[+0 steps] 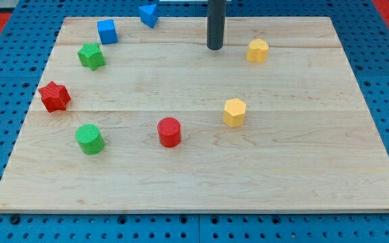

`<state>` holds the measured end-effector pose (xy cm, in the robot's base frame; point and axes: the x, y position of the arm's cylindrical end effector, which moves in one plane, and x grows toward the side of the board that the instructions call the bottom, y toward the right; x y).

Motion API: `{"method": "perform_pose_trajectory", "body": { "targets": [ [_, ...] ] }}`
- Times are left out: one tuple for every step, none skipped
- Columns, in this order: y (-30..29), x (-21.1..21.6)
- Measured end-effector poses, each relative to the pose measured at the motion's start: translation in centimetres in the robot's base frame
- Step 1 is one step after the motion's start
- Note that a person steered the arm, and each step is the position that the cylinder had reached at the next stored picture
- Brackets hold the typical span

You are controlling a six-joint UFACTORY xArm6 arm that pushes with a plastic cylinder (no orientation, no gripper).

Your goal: Push the yellow heart close to the yellow hexagon

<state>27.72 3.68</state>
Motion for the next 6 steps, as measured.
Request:
{"method": "perform_pose_trajectory", "body": {
  "targets": [
    [0.0,-0.6],
    [0.0,-0.6],
    [0.9,-0.7],
    [3.5,-0.8],
    [7.6,-2.0],
    [8.1,0.9]
  ]
}}
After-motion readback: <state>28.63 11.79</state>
